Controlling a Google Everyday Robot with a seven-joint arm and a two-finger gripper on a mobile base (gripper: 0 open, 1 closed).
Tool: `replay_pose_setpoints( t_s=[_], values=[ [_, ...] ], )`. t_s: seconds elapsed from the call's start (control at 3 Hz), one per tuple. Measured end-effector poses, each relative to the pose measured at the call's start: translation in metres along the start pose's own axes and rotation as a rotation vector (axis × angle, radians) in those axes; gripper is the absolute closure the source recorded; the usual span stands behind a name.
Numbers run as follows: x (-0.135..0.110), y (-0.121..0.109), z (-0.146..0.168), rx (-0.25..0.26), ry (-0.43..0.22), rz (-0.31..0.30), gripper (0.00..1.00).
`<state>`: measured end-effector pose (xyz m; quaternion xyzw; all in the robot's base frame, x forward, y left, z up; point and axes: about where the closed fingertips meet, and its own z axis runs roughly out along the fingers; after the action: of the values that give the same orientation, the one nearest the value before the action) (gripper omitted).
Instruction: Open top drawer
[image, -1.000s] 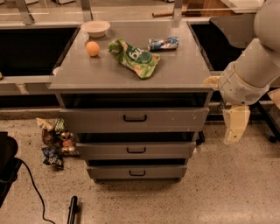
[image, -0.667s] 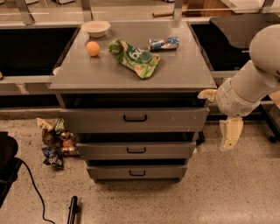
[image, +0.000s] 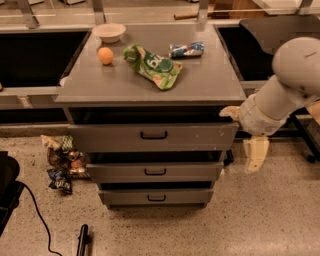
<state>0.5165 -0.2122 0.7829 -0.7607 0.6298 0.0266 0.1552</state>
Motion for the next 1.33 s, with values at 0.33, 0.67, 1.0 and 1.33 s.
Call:
replay_pose_setpoints(
  t_s=[0.33, 0.67, 1.0, 1.33],
  values=[
    [0.004, -0.01, 0.035, -0.012, -0.017, -0.012, 0.0],
    [0.012, -0.028, 0.065, 0.004, -0.006, -0.012, 0.0],
    [0.022, -0.051, 0.088, 0.022, -0.013, -0.014, 0.0],
    [0.032, -0.071, 0.106, 0.04, -0.003, 0.001, 0.0]
  ],
)
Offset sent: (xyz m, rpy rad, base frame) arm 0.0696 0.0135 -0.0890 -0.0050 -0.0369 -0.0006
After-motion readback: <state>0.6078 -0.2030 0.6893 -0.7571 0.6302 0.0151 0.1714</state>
